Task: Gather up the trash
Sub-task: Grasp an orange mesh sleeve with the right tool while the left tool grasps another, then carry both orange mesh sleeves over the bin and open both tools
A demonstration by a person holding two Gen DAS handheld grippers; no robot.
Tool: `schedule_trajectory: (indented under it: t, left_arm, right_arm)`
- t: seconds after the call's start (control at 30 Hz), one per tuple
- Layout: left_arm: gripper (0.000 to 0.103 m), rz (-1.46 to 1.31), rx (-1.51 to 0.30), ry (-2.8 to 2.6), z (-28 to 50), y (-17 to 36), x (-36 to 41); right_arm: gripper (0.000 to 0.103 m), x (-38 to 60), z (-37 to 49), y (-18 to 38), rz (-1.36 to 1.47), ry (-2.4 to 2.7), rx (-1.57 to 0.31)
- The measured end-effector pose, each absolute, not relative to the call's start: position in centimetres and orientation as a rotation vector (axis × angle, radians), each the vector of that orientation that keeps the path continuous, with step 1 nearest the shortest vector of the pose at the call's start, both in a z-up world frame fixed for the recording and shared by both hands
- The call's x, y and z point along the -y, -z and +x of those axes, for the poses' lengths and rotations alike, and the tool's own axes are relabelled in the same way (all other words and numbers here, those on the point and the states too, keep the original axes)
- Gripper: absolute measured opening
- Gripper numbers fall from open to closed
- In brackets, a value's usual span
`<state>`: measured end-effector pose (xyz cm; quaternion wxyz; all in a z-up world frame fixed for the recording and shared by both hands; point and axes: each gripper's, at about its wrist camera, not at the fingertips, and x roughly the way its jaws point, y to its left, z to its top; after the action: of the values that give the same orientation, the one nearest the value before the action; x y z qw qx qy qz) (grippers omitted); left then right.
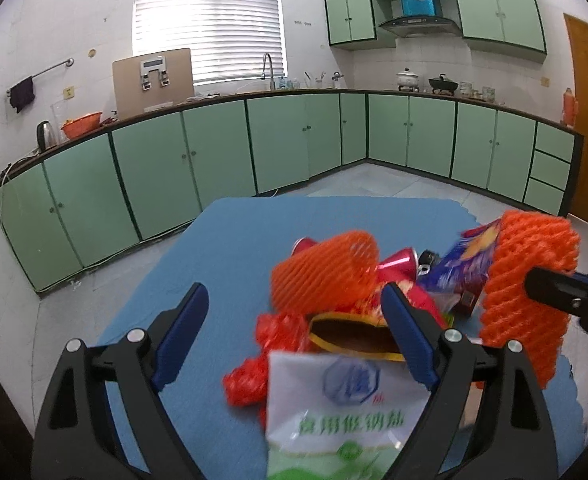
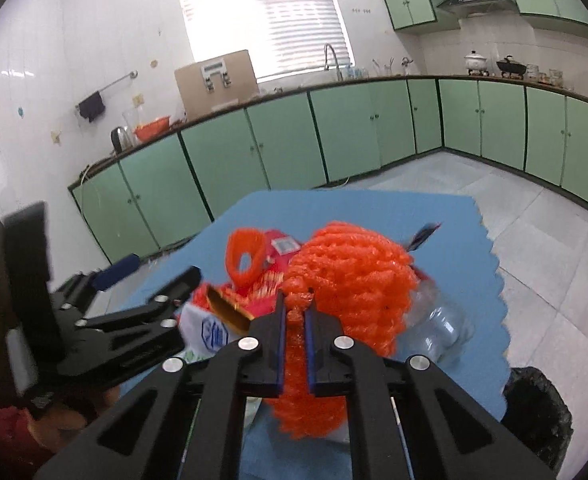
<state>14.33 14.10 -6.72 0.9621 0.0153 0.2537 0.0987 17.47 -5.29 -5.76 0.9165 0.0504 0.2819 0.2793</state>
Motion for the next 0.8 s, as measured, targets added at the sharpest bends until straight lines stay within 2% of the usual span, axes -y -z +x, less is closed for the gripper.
schedule_trajectory:
  t: [0.17, 0.23, 0.37, 0.43, 0.57, 0.6, 0.67, 0.73, 0.8]
  left_arm:
    - [0.085, 0.036, -0.504, -0.188, 16.9, 6.4, -13.3]
    - [0.081, 0.043, -0.509, -0.183, 17.7, 6.7, -13.0]
    - [0.065, 0.029, -0.572, -0.169, 19.6, 8.0, -12.8]
    - [0.061, 0.006, -0.596, -0.166, 20.1, 8.4, -13.2]
    - [0.036, -0.006, -0.617, -0.148, 20.4, 9.1, -13.5]
    - [0.026, -0.009, -0.618, -0.144, 20.4, 9.2, -13.5]
    - [0.016, -0.025, -0.619, -0.130, 20.5, 9.3, -13.7]
    - [0.008, -0.035, -0.600, -0.134, 20.2, 9.1, -13.9]
    - [0.006, -0.038, -0.580, -0.138, 20.0, 8.7, -13.9]
  right_arm:
    - [0.008, 5.8, 18.4, 5.8, 0.114, -0.543, -0.578]
    - [0.008, 5.8, 18.6, 6.0, 0.121, -0.539, -0.586]
    - [0.008, 5.7, 18.9, 6.3, 0.109, -0.540, -0.584]
    - [0.008, 5.8, 19.0, 6.4, 0.105, -0.542, -0.582]
    - [0.008, 5.9, 19.4, 6.5, 0.115, -0.540, -0.589]
    - [0.008, 5.9, 19.4, 6.6, 0.116, -0.539, -0.590]
    - [0.008, 5.8, 19.3, 6.6, 0.116, -0.536, -0.590]
    - [0.008, 5.7, 19.2, 6.5, 0.113, -0.533, -0.586]
    - [0.008, 5.7, 18.9, 6.3, 0.107, -0.530, -0.578]
